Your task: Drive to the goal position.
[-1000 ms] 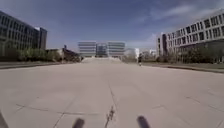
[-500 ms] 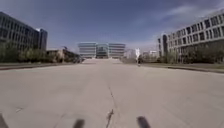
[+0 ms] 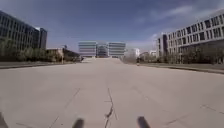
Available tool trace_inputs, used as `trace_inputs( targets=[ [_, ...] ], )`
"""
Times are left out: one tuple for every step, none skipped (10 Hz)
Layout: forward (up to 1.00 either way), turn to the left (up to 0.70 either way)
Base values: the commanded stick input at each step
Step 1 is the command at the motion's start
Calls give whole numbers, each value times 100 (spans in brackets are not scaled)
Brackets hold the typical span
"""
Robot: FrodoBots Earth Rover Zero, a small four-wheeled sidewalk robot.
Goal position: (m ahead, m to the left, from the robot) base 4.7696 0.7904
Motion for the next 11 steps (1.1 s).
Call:
trace_inputs(
  targets=[
    [70, 0],
    [70, 0],
    [70, 0],
    [70, 0],
    [70, 0],
    [70, 0],
    [70, 0],
    [70, 0],
    [70, 0],
    [70, 0],
    [70, 0]
  ],
)
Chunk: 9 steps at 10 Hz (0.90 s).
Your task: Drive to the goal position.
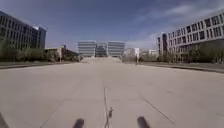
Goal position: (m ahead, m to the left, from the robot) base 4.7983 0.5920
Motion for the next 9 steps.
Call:
trace_inputs(
  targets=[
    [70, 0],
    [70, 0],
    [70, 0],
    [70, 0],
    [70, 2],
    [70, 2],
    [70, 2],
    [70, 3],
    [70, 24]
  ],
)
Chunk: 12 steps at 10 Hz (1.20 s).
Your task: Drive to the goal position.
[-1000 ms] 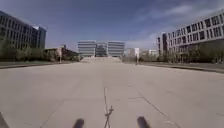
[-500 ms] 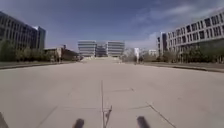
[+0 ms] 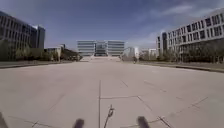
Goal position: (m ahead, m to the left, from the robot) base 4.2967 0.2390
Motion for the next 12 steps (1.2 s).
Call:
trace_inputs(
  targets=[
    [70, 33],
    [70, 24],
    [70, 10],
    [70, 0],
    [70, 0],
    [70, 0],
    [70, 0],
    [70, 0],
    [70, 0],
    [70, 0],
    [70, 0],
    [70, 0]
  ],
)
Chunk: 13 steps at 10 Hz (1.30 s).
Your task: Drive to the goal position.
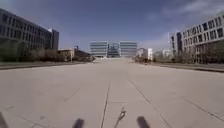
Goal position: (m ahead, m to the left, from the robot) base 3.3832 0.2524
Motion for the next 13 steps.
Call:
trace_inputs(
  targets=[
    [70, 0],
    [70, 0],
    [70, 0],
    [70, 0],
    [70, 0],
    [70, 0],
    [70, 0],
    [70, 0],
    [70, 0],
    [70, 0],
    [70, 0],
    [70, 0],
    [70, 0]
  ],
)
